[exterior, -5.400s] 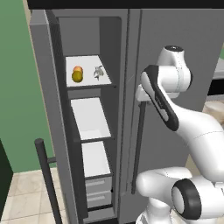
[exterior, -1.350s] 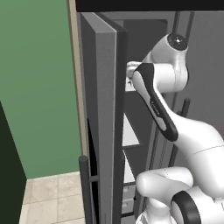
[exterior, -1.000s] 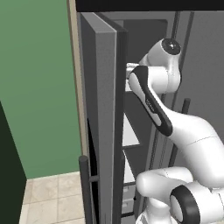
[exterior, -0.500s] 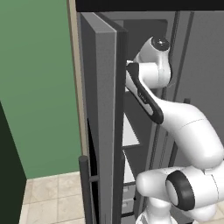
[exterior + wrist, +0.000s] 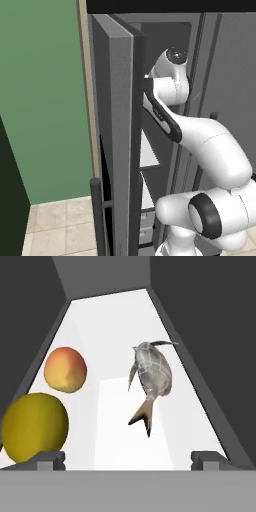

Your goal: Take the fish, lemon, and mango from the freezer and place them in the bowl on the counter.

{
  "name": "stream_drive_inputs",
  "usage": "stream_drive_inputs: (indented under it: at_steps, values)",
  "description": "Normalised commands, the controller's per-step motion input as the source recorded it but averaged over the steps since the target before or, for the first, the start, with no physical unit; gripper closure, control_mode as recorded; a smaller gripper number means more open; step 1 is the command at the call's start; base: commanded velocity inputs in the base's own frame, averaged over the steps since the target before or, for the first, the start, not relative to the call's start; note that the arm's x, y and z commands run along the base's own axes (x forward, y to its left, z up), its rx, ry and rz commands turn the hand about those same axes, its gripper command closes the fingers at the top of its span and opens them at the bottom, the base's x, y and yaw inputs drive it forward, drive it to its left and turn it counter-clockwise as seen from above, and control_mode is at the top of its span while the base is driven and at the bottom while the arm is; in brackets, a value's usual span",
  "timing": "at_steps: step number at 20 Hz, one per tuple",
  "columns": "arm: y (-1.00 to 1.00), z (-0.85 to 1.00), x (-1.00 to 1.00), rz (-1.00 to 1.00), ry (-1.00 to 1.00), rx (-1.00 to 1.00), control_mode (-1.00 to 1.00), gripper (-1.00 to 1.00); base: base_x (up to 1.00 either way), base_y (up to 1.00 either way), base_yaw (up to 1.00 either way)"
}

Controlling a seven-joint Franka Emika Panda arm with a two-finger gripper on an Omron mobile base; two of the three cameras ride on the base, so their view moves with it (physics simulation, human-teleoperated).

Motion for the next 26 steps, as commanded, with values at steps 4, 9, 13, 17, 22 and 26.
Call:
stream_drive_inputs:
  at_steps: [4,9,13,17,22,26]
  values:
    - [0.00,0.00,0.47,-0.04,0.00,0.00,-1.00,-1.00,0.00,0.00,0.00]
    - [0.00,0.00,0.69,-0.06,0.02,0.00,-1.00,-1.00,0.00,0.00,0.00]
    - [0.00,-0.04,0.57,-0.05,0.10,0.00,-1.00,-1.00,0.00,0.00,0.00]
    - [0.00,-0.29,0.42,-0.06,0.11,0.00,-1.00,-1.00,0.00,0.00,0.00]
    - [0.00,-0.34,0.41,-0.06,0.05,0.00,-1.00,-1.00,0.00,0.00,0.00]
    - [0.00,-0.31,0.24,-0.06,0.00,0.00,-1.00,-1.00,0.00,0.00,0.00]
